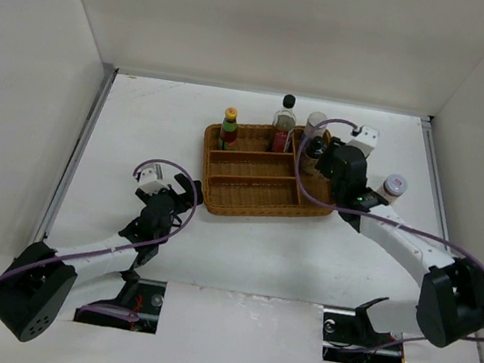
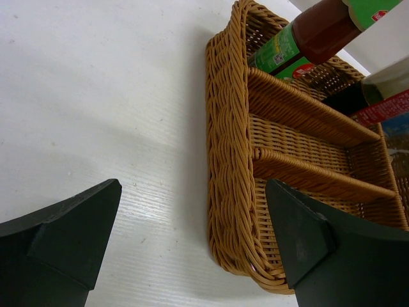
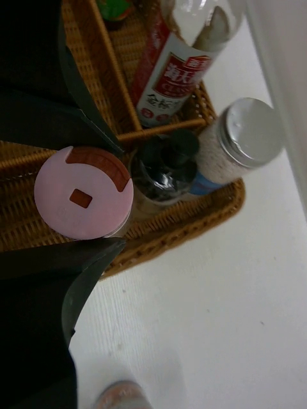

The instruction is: Organize the condiment bottles

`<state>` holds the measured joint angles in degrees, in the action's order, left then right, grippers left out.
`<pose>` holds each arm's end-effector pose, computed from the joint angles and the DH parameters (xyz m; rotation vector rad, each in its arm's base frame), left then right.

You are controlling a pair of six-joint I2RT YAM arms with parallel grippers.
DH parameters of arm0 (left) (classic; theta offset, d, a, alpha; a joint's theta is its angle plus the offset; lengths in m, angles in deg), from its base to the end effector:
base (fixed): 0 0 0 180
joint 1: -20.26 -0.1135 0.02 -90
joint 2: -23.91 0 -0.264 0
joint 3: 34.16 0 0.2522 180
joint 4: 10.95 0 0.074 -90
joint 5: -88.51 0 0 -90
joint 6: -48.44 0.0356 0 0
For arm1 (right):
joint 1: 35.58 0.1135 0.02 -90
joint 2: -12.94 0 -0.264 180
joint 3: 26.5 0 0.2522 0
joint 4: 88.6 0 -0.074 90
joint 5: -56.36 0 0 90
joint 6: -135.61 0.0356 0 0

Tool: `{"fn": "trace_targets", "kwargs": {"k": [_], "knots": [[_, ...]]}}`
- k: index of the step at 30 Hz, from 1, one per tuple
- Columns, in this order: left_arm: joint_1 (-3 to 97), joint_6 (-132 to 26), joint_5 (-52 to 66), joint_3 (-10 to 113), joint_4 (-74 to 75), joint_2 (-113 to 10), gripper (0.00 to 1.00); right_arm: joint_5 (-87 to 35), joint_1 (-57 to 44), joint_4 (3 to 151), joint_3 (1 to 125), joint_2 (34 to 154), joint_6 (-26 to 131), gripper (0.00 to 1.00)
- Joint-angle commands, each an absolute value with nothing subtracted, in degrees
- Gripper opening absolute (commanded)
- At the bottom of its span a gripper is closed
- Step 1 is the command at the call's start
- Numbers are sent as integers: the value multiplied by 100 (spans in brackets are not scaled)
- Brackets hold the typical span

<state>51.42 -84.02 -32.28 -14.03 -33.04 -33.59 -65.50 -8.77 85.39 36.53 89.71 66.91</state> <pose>0.1630 -0.0773 0.1555 -0.5477 1.7348 -0.4219 0.2786 0.1197 0.2754 0.2784 1.8412 0.0477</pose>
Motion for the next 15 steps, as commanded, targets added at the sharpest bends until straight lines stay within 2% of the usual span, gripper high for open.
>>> {"fn": "trace_targets", "kwargs": {"k": [1,15], "knots": [[5116,-8445,-3182,-1266,-3630,-3348,100,-6309,-697,8879,3964,9309,6828,48],[5089,-8445,-3182,-1293,-3630,-3296,100,-6326,-715,9715,3982,10373,6662,48]]}}
